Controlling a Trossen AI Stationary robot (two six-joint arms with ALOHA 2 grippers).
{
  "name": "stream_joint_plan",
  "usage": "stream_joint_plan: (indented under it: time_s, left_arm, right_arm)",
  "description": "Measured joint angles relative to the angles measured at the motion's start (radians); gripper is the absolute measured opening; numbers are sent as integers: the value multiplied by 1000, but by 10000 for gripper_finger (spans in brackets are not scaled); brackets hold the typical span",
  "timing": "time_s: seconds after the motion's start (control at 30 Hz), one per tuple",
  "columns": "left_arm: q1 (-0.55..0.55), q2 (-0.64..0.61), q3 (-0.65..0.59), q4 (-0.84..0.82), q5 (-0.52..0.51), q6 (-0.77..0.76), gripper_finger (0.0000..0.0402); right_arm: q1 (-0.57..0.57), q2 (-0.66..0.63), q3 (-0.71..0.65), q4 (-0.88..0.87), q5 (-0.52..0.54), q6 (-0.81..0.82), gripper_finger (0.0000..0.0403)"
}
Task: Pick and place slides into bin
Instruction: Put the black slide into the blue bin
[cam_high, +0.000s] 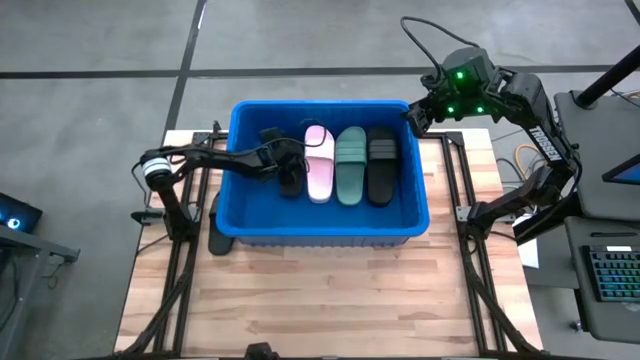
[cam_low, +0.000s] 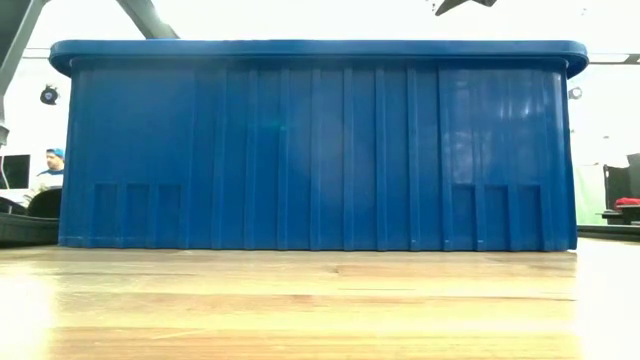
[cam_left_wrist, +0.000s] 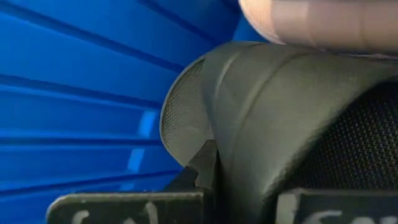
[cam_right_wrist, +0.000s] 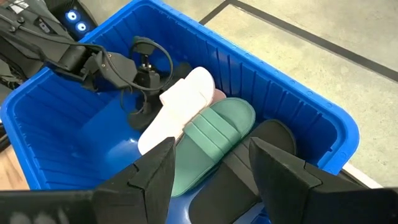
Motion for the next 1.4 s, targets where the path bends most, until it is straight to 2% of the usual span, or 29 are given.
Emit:
stream_joint_plan:
  time_s: [0.5, 0.6, 0.77, 0.9, 1.03, 1.13, 1.3, 1.4]
  left_arm:
    - [4, 45, 31, 7, 21, -1, 9]
    - [10, 45, 30, 8, 74, -2, 37]
    - [10, 38, 34, 8, 116, 47, 108]
    - [8, 10, 71, -74, 135, 52, 167]
    - [9, -10, 98, -105, 197, 53, 211]
    - [12, -11, 113, -114, 231, 69, 235]
    - [18, -12, 112, -135, 231, 103, 261]
    - [19, -20, 112, -216, 231, 102, 267]
  right_arm:
    - [0, 0, 0, 0, 0, 0, 194]
    - [0, 0, 0, 0, 0, 0, 194]
    - [0, 0, 0, 0, 0, -1, 194]
    - [0, 0, 0, 0, 0, -1, 194]
    - [0, 0, 0, 0, 0, -2, 194]
    - [0, 0, 0, 0, 0, -4, 194]
    - [0, 0, 0, -1, 0, -4, 194]
    - [0, 0, 0, -2, 0, -2, 194]
